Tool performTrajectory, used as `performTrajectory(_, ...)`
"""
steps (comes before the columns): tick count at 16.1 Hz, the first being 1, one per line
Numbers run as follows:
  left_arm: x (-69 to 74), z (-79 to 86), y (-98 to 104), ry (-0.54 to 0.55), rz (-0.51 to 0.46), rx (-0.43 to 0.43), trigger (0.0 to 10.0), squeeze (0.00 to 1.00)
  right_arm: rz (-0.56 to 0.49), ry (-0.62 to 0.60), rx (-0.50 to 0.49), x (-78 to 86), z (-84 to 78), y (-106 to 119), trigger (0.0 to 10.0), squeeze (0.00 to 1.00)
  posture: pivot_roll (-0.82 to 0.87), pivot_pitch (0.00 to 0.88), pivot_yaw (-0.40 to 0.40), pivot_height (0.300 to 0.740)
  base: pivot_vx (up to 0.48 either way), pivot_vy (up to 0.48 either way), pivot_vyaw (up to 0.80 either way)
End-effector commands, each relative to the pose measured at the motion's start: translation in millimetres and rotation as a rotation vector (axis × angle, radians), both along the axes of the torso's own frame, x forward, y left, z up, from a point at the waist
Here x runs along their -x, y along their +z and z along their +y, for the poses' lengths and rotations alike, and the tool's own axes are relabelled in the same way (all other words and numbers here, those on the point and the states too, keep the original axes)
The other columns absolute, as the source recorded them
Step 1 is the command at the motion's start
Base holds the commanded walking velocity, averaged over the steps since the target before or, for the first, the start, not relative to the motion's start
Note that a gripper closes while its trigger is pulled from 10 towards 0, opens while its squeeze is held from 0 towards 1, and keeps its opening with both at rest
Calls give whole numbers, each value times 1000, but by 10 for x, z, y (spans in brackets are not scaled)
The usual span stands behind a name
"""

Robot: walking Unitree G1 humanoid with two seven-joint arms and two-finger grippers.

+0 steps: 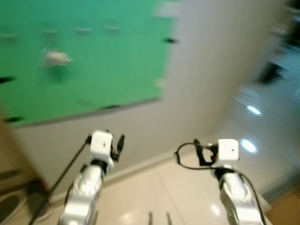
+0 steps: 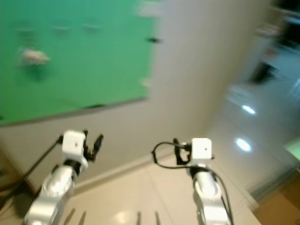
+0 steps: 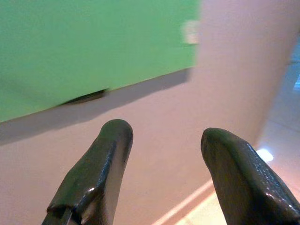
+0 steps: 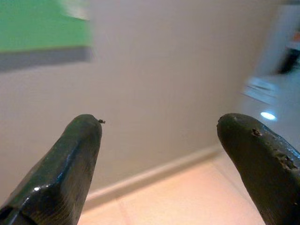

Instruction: Hang keys on a hook

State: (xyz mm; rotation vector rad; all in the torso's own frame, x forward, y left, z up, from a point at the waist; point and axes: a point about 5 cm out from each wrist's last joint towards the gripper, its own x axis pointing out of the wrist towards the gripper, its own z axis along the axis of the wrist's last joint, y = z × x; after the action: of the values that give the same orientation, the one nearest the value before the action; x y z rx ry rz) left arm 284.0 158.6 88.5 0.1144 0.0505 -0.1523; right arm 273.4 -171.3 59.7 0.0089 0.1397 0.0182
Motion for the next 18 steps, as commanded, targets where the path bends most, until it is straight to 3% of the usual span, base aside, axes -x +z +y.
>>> performTrajectory(1, 1, 54, -46, -2, 35, 25, 10000, 0, -27, 16, -28, 2, 66, 33, 10000, 0, -35, 0, -65, 740, 0, 0, -712)
performTrajectory(4, -17, 140, -50, 22, 34, 16, 10000, 0, -33, 20, -25, 57, 56, 11, 10000, 0, -42, 0, -62, 740, 0, 0, -727)
performTrajectory(7, 84, 109, -74, -25, 15, -13, 10000, 0, -26, -28, -15, 147, -59, -45, 10000, 0, -48, 0, -66, 740, 0, 0, -715)
performTrajectory(8, 51, 59, -33, -34, 17, 65, 10000, 0, 24, -68, -55, 217, -97, -139, 10000, 0, -39, 0, -69, 740, 0, 0, -706)
performTrajectory(11, -114, -113, 147, -108, -34, 60, 10000, 0, -6, -38, -12, 181, -98, -124, 10000, 0, -47, 0, -56, 740, 94, -129, -708)
performTrajectory(15, -79, -158, 74, -123, -10, 80, 10000, 0, 28, -71, -42, 239, -120, -219, 10000, 0, -61, 0, -59, 740, 322, -353, -714)
performTrajectory(18, -39, -118, -46, -101, 14, 109, 10000, 0, 24, -83, 3, 246, -179, -231, 10000, 0, -73, 0, -69, 740, 324, -351, -725)
